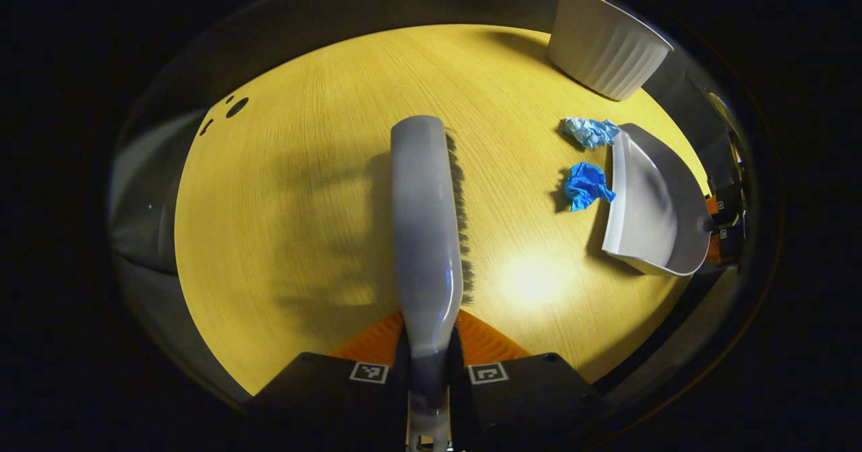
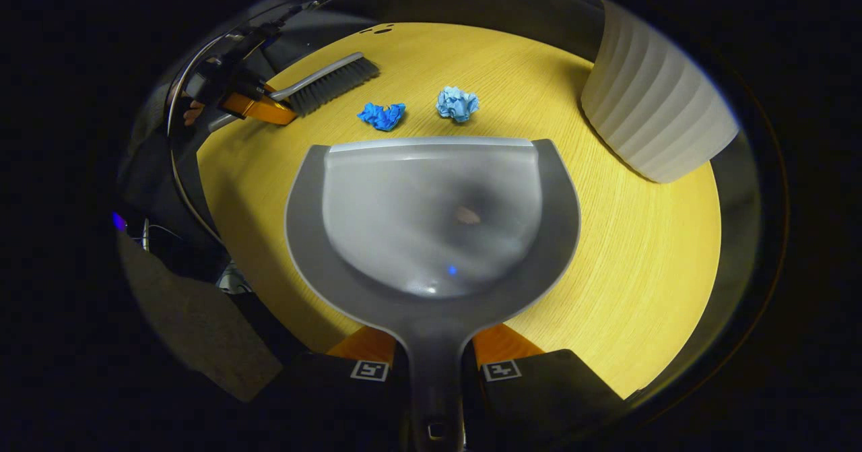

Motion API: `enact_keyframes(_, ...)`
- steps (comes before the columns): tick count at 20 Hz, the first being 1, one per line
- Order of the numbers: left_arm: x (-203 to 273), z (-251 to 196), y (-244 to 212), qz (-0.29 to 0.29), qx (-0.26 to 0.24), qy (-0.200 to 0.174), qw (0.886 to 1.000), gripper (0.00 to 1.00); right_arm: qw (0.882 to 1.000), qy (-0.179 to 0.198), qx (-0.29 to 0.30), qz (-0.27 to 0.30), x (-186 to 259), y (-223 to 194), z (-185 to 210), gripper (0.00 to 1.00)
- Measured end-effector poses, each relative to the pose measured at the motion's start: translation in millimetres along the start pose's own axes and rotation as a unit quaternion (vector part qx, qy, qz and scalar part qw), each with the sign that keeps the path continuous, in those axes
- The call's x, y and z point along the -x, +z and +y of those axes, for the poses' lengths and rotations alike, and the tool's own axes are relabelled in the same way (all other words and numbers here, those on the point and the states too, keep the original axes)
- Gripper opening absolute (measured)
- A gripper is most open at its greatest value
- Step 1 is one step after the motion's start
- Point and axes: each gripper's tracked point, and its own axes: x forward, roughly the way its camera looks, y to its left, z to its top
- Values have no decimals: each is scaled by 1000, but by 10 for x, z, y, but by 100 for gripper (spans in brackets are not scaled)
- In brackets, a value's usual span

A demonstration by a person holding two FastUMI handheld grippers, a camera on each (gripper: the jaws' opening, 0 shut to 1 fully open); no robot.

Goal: Pick up the small broom and dustpan from the desktop, sweep the trash into the dustpan with the broom, and then empty the trash into the garbage bin.

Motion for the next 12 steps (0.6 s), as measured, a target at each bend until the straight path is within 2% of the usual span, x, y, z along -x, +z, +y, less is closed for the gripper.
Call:
enact_keyframes(3,38,-65,72,-5,-12,-5,1000,27,1000,0,3,4,-9,-2,-19,36)
enact_keyframes(4,40,-74,113,-7,-20,-4,1000,30,1000,-1,4,5,-16,-7,-30,36)
enact_keyframes(5,36,-85,141,-7,-29,-1,1000,27,1000,-1,6,6,-14,-2,-41,36)
enact_keyframes(6,30,-98,184,-7,-37,2,999,29,1000,-1,7,7,-12,4,-49,36)
enact_keyframes(7,22,-120,230,-8,-43,2,999,26,1000,-1,8,7,-5,12,-58,36)
enact_keyframes(12,-30,-320,508,-14,-60,-4,998,26,1000,0,15,6,-19,55,-57,36)
